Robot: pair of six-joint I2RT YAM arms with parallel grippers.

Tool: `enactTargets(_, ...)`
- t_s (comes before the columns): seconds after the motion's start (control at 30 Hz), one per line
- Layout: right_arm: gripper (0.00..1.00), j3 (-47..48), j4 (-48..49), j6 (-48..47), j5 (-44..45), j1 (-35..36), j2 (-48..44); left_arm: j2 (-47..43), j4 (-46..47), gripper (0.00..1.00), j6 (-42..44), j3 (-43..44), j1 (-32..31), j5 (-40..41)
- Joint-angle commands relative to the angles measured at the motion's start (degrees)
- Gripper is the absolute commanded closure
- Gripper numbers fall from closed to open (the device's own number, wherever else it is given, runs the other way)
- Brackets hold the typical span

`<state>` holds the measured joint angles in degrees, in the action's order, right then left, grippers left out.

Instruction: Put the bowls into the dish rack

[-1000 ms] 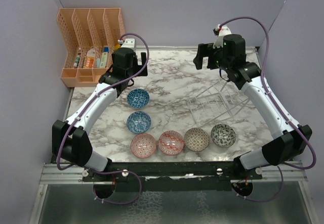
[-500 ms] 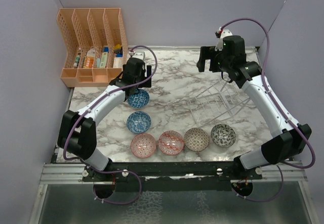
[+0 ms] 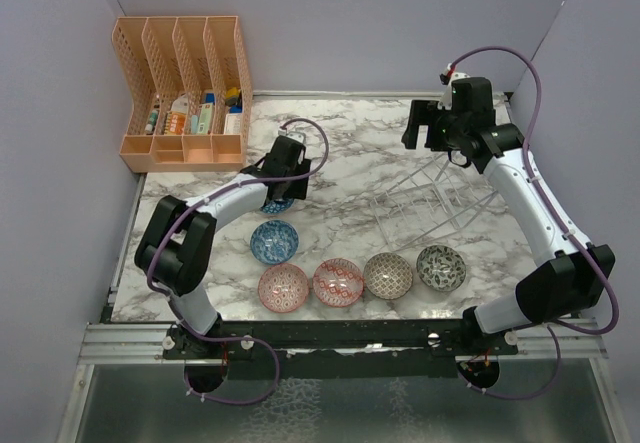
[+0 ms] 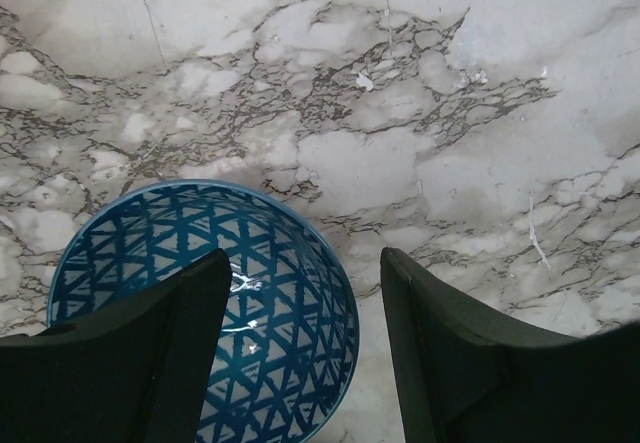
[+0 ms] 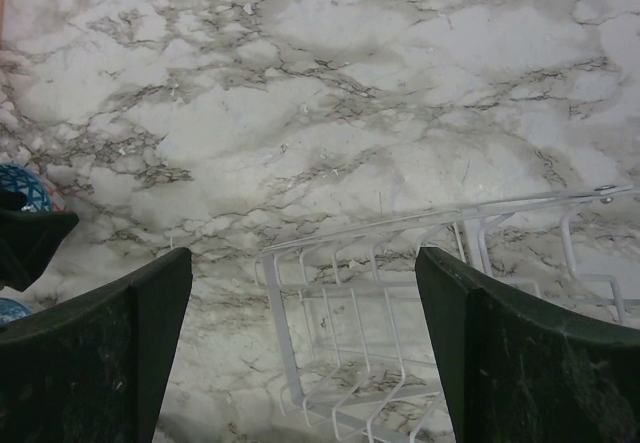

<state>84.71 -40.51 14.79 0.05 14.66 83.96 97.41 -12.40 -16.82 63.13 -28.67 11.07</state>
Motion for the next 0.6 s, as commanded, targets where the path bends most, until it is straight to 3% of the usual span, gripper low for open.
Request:
enactTargets(0.0,0.07,-0.68,-1.22,0.61,-0.32,-0.15,-0.72,2.29,1.05,0.37,0.02,-0.59,-0.56,-2.19)
enactTargets(0.33,0.09,-0.07,-2.16,0.68,-0.01,-0.76,-0.28,6.08,-0.03,0.44,-0.66,0.6,-1.24,-1.09)
enactTargets(0.47,0.11,-0.13,-2.42,0.56,0.12,-1.01,-0.8,7.71,-2.0,0.56,-0.07,1.1,-1.36,1.13)
enactTargets(0.57,0.12,0.35,-2.82,0.51,0.26,-1.16,-0.9,7.83,-1.98,0.6,0.48,1.11,-1.61,2.11)
